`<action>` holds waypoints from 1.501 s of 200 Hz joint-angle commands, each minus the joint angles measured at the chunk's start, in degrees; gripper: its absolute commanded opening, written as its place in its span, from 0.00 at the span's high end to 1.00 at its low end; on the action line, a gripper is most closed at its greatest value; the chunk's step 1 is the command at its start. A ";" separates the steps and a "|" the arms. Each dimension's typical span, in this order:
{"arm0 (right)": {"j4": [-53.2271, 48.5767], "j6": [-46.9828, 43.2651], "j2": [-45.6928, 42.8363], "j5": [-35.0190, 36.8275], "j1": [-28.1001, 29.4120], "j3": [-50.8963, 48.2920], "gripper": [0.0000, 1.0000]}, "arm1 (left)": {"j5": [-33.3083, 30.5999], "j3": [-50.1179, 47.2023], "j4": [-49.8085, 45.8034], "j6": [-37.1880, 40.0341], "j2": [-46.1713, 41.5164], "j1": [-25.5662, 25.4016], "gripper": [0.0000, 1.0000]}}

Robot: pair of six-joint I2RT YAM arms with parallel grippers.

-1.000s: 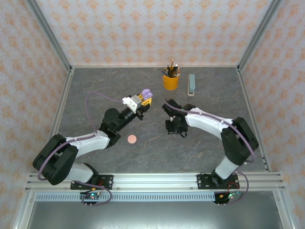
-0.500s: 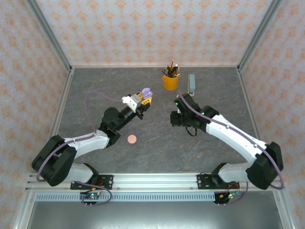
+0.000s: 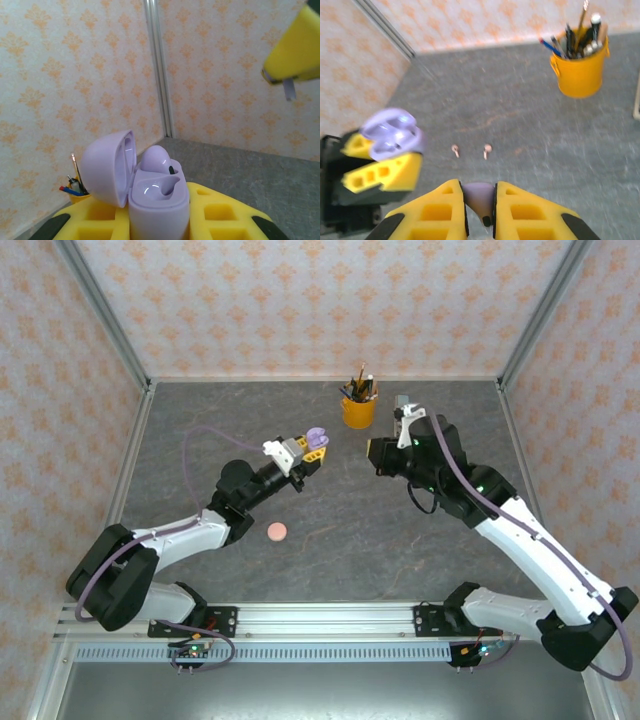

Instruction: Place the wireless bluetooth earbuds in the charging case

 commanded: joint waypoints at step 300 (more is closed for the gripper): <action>21.94 -8.49 2.32 -10.88 -0.10 -8.93 0.84 | 1.52 10.26 1.52 1.36 7.72 -6.01 1.00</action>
